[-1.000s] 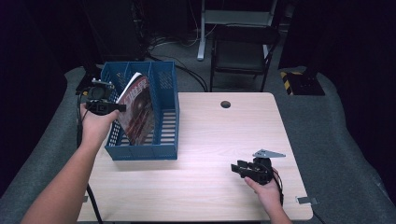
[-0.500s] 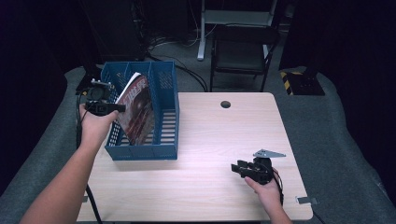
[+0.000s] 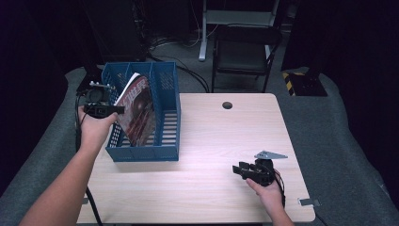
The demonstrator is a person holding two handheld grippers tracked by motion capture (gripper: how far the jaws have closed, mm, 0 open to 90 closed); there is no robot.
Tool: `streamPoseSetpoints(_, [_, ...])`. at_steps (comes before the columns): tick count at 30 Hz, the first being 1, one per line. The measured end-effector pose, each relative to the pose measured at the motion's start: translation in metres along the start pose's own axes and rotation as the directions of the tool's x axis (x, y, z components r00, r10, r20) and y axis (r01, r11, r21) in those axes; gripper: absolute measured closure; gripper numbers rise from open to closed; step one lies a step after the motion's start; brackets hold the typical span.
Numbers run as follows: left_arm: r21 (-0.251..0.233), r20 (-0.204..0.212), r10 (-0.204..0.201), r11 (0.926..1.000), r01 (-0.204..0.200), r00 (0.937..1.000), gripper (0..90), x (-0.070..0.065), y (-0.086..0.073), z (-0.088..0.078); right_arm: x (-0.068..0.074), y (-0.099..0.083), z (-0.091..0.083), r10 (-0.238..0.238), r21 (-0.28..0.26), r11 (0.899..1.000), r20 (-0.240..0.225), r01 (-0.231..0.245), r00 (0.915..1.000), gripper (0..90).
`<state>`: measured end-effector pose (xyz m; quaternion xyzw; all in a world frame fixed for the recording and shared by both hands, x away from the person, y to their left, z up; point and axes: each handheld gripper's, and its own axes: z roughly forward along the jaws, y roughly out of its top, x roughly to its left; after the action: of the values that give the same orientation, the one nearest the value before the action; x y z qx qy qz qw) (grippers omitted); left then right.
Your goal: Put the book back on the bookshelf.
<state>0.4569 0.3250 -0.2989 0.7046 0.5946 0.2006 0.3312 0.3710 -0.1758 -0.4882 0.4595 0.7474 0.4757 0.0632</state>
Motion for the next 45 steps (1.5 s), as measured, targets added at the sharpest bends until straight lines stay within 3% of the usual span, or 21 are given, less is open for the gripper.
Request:
streamPoseSetpoints(16, [-0.013,0.003,0.009,0.9999,-0.009,1.0,83.9,-0.001,0.0,0.001,0.0,0.0,-0.003,0.021,-0.007,1.0,0.013,-0.021,0.9997,57.0])
streamPoseSetpoints(32, [-0.005,-0.006,0.0,1.0,0.0,1.0,84.1,-0.001,0.014,0.004,-0.002,0.001,-0.007,0.014,-0.041,0.999,0.019,-0.013,0.9997,57.5])
streamPoseSetpoints(45, [-0.062,-0.03,-0.033,0.9976,0.031,0.999,84.1,0.0,0.026,0.007,-0.003,0.001,-0.008,0.015,-0.045,0.999,0.018,-0.014,0.9997,57.6])
